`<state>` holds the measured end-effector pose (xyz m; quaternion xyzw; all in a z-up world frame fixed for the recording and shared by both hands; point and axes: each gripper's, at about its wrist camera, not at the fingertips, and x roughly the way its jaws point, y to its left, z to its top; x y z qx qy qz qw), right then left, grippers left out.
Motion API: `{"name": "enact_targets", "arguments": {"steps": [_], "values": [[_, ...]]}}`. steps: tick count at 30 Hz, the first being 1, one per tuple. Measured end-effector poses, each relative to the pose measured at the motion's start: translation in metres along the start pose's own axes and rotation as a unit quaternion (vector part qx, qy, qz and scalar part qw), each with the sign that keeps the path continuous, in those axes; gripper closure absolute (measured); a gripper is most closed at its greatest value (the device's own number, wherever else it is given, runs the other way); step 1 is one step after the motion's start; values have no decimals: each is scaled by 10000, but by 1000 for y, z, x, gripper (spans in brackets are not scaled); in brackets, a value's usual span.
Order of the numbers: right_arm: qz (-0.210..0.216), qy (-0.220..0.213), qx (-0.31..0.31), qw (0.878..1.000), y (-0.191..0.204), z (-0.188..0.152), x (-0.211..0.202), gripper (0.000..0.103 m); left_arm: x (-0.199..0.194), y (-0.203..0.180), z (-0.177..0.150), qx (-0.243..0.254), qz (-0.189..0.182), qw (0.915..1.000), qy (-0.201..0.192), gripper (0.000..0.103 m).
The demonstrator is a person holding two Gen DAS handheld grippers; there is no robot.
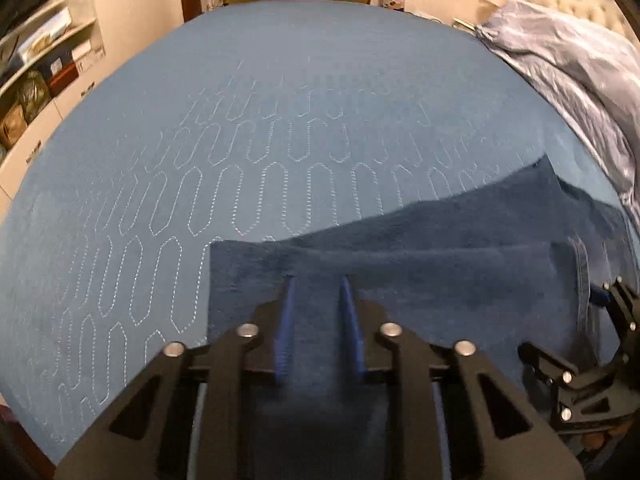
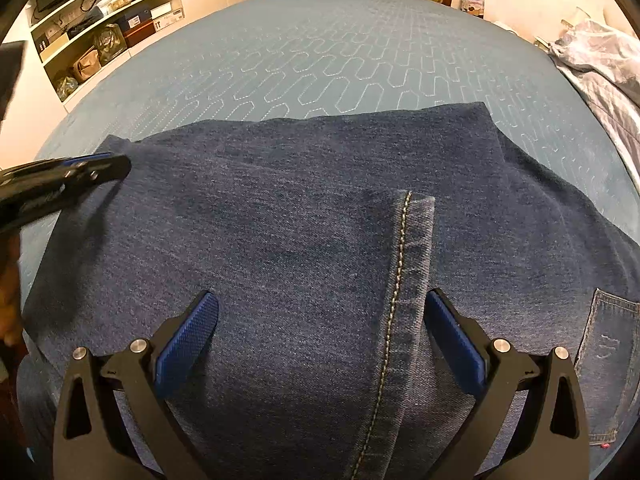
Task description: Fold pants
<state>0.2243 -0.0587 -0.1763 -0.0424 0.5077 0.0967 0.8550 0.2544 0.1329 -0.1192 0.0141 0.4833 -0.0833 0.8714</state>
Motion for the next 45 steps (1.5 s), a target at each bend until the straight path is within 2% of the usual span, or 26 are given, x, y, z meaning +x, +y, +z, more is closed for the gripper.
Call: {"name": "enact_targets", "arguments": {"steps": [3, 5, 10, 11, 12, 13, 15, 18, 19, 23, 25, 27, 30, 33, 36, 39, 42, 45], "values": [[-137, -34, 139, 9998, -6, -1, -13, 6, 2, -9, -3, 225, 216, 9995, -63, 79], [-201, -277, 106, 9994, -10, -11, -35, 6, 3, -13, -4, 214, 279, 9993, -95, 79], [-451, 0, 190, 9988, -24, -49, -44, 9, 2, -7, -5, 8, 104, 9999, -126, 79], [-338, 45, 338, 9988, -32, -58, -42, 9, -3, -5, -7, -64, 92, 9998, -143, 79], [-237, 24, 446, 9987, -36, -61, -42, 9, -11, -2, -13, -183, 112, 9996, -196, 72], [-203, -22, 468, 9987, -38, -64, -43, 9, -21, 5, -20, -331, 213, 9988, -281, 56], [-255, -46, 383, 9989, -36, -65, -43, 8, -38, 18, -40, -679, 332, 9963, -410, 46], [-265, -103, 359, 9990, -35, -68, -43, 7, -52, 45, -87, -1381, 232, 9897, -308, 47], [-272, -117, 345, 9990, -36, -69, -43, 7, -58, 53, -105, -1538, 321, 9871, -303, 47], [-352, -34, 317, 9989, -32, -69, -45, 7, -80, 62, -141, -1661, 503, 9837, -463, 46], [-455, 19, 317, 9985, -26, -63, -47, 8, -86, 61, -145, -1621, 518, 9843, -479, 48], [-675, -163, 303, 9971, -18, -57, -62, 9, -95, 56, -144, -1576, 308, 9852, -600, 48], [-521, -512, 134, 9972, 8, -48, -86, 9, -97, 46, -140, -1549, -93, 9858, -641, 49], [-295, -709, -212, 9968, 44, -42, -95, 9, -85, 40, -142, -1619, -253, 9854, -459, 57], [-425, -586, -446, 9964, 65, -40, -80, 9, -77, 35, -147, -1628, -259, 9856, -377, 58], [-458, -128, -364, 9982, 66, -49, -54, 13, -77, 34, -151, -1585, -298, 9861, -393, 58], [-333, -163, -271, 9989, 61, -55, -48, 13, -77, 39, -153, -1677, -404, 9843, -364, 58], [-323, -131, -269, 9990, 61, -54, -48, 12, -77, 40, -152, -1755, -577, 9823, -294, 67]]}}
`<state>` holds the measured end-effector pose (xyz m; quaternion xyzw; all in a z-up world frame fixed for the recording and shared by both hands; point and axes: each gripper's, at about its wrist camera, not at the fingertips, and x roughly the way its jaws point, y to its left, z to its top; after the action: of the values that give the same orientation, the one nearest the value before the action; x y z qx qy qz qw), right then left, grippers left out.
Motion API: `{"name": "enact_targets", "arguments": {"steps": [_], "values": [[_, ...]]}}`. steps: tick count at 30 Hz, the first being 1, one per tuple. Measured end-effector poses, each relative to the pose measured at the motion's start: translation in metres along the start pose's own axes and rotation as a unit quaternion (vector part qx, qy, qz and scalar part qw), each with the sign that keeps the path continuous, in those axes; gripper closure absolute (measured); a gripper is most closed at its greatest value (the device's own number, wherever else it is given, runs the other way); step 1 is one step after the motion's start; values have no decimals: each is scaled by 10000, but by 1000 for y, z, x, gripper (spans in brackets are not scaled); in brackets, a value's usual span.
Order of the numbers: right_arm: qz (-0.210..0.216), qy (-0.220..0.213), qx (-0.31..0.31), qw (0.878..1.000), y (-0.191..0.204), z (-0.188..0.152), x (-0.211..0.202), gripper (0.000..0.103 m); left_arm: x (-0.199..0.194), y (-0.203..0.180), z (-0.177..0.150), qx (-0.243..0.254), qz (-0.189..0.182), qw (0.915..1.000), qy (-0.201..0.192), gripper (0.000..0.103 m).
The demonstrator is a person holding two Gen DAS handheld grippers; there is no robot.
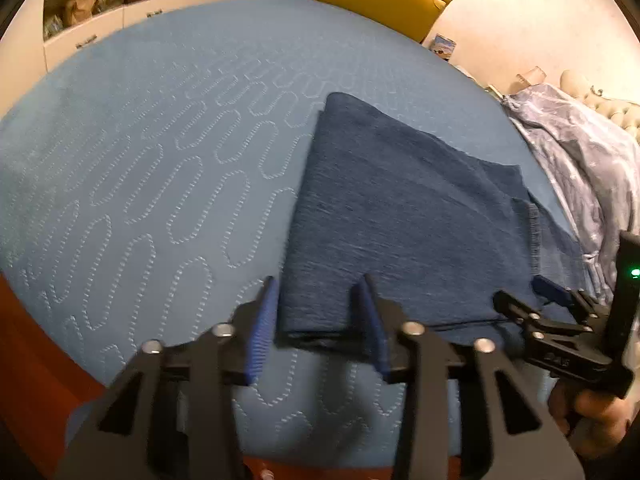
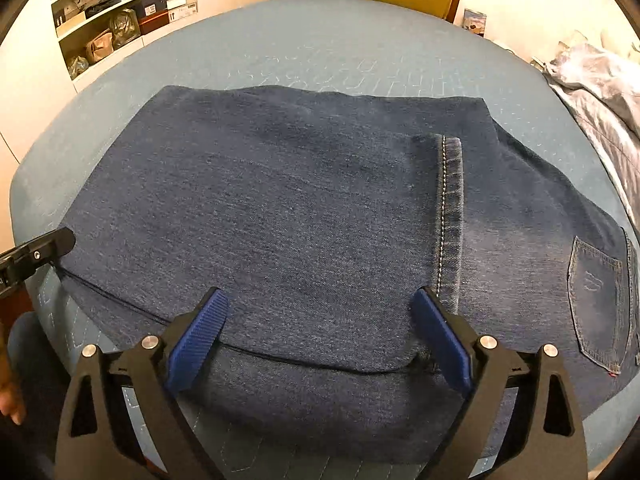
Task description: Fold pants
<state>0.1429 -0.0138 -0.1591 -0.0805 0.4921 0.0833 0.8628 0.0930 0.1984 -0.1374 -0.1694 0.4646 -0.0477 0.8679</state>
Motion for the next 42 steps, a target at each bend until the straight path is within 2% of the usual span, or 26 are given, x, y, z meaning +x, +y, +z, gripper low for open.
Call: {"name": "enact_targets", "arguments": {"steps": [4, 6, 9, 11, 16, 18, 20, 22, 24, 27, 31, 33, 35, 36, 37, 38, 40, 41, 42], "values": [[58, -3, 14, 10000, -6, 1, 5, 12, -1, 4, 3, -206, -183, 9996, 76, 75], [82, -1, 21, 10000, -10, 1, 7, 12, -4, 11, 5, -471, -401, 9980, 84, 77], [121, -15, 21, 9999, -18, -1, 10, 11, -1, 17, 3, -637, -439, 9969, 124, 71], [139, -43, 12, 9999, -21, -4, 11, 11, 0, 18, 2, -703, -470, 9963, 139, 71], [155, -14, -30, 9999, -19, -3, 9, 11, -7, 18, 7, -691, -668, 9952, 162, 85], [149, 154, -16, 9998, -20, 5, 4, 11, -14, 14, 9, -600, -695, 9958, 59, 87], [96, 121, -122, 9998, -16, 21, -10, 11, -21, 8, 10, -436, -633, 9970, -48, 87], [383, 132, -209, 9990, -9, 43, -22, 11, -28, 3, 12, -381, -626, 9972, -159, 88], [974, 392, -245, 9942, 7, 76, -27, 11, -34, -3, 13, -314, -586, 9974, -279, 88], [1323, 821, -657, 9856, 56, 130, -16, 11, -43, -13, 12, -139, -454, 9979, -445, 88], [1253, 1473, -1093, 9750, 116, 168, 22, 11, -48, -19, 9, -147, -382, 9978, -529, 88], [947, 1740, -1434, 9696, 145, 172, 40, 11, -49, -15, 7, -292, -459, 9971, -540, 88], [603, 1978, -1932, 9591, 172, 165, 58, 12, -48, -15, 7, -321, -485, 9967, -558, 88], [476, 2019, -2081, 9558, 179, 163, 63, 19, -48, -13, 7, -346, -497, 9966, -567, 88], [288, 2038, -2222, 9530, 184, 160, 68, 36, -49, -10, 5, -399, -532, 9961, -580, 88], [135, 2054, -2268, 9519, 185, 159, 72, 43, -50, -9, 4, -474, -598, 9952, -617, 88], [111, 2012, -2313, 9518, 184, 157, 72, 61, -49, -3, 1, -699, -746, 9923, -704, 87], [125, 2002, -2293, 9525, 182, 157, 71, 66, -49, 1, -2, -816, -803, 9905, -763, 86], [158, 2014, -2250, 9532, 180, 159, 69, 77, -50, 5, -5, -958, -806, 9885, -845, 75]]}}
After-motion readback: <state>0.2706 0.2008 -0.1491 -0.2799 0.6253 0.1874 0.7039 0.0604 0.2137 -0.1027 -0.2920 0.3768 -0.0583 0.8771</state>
